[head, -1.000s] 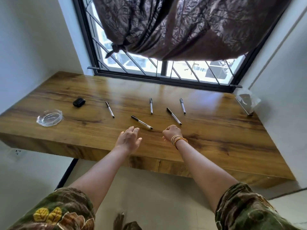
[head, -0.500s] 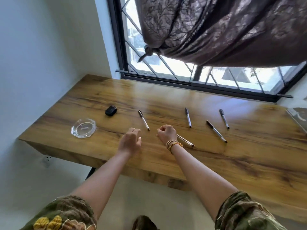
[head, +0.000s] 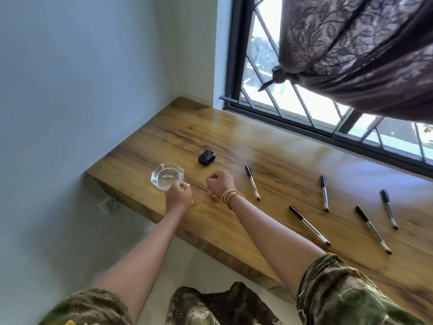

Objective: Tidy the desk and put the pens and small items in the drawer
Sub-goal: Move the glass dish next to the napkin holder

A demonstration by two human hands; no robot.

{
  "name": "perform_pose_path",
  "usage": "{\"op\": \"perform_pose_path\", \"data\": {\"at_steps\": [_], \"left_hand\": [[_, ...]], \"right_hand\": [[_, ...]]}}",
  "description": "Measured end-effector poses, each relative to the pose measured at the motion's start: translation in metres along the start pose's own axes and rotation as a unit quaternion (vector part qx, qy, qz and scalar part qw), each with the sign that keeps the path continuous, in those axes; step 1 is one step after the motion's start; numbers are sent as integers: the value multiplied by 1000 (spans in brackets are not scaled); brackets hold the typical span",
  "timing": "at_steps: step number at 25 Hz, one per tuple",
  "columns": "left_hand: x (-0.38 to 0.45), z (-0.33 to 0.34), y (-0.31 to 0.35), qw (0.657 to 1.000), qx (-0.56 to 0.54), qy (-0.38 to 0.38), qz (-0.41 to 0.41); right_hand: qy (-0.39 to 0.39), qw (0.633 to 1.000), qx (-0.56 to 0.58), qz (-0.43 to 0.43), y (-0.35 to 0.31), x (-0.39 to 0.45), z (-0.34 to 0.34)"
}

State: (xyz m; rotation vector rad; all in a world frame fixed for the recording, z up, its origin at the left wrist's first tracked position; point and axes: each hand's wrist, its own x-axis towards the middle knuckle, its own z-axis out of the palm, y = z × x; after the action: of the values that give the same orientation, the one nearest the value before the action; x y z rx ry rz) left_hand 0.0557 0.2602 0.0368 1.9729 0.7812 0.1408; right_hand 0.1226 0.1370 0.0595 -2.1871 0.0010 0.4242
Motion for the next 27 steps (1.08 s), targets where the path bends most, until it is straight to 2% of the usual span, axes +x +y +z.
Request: {"op": "perform_pose_path", "data": {"at_steps": [2,5,8,11,14,17,20,23,27], "left_hand": [[8,-5,-3,994,-59,66,-67],[19,-18,-6,961,-144,162,-171],[32,-29,-11,950,-196,142,-196],[46,-31,-17,955,-195,97,-202],[41,-25,-14,959,-198,100,-177],[28,-9,-3,970,-198,81,-119],[12,17,21,983,-180,14,-40],[-4,53,54,982,-160,-92,29],[-35,125,103,974,-135,-170,59]], "right_hand": [[-31,999,-10,5,-17,13,16],[-95,994,-43,23,-39,29,42],[-128,987,-97,8,-50,36,62],[-78,988,-131,-28,-48,36,69],[-38,994,-96,-47,-38,28,65],[-1,998,-31,-51,-25,18,40],[82,995,27,-40,-3,9,-3],[174,983,65,-9,29,-3,-54],[263,957,118,36,95,-22,-132]]}}
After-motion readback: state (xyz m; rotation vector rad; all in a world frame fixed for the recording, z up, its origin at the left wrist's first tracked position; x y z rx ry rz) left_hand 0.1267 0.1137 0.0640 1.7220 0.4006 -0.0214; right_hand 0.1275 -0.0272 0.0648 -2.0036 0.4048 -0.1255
